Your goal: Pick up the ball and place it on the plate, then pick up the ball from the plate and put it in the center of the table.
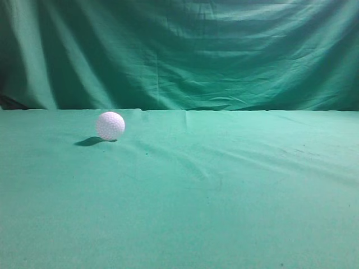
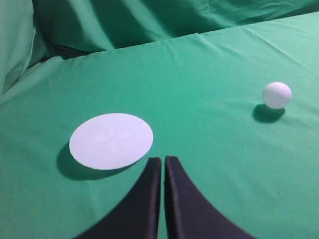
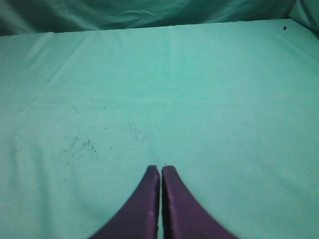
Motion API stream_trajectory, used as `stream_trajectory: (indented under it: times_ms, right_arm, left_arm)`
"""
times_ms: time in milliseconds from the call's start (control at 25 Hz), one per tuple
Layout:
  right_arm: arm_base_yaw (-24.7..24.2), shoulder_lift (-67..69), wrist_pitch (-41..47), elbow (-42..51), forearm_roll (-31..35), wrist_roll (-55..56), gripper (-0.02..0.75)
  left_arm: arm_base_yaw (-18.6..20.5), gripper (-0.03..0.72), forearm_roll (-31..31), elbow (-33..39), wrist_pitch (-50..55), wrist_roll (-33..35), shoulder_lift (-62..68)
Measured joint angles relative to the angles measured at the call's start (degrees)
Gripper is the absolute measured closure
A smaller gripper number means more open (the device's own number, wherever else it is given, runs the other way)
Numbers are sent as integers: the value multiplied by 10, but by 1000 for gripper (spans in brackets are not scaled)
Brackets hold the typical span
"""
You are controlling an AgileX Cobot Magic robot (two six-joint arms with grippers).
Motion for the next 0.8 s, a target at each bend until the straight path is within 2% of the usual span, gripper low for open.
stream_trajectory:
  times_ms: [240, 800]
  right_arm:
    - [0, 0, 0, 0, 0, 0, 738]
    - [0, 0, 0, 0, 0, 0, 738]
  left_arm:
    - [0, 688, 12, 0, 59, 0, 0]
    - [0, 688, 12, 0, 64, 0, 0]
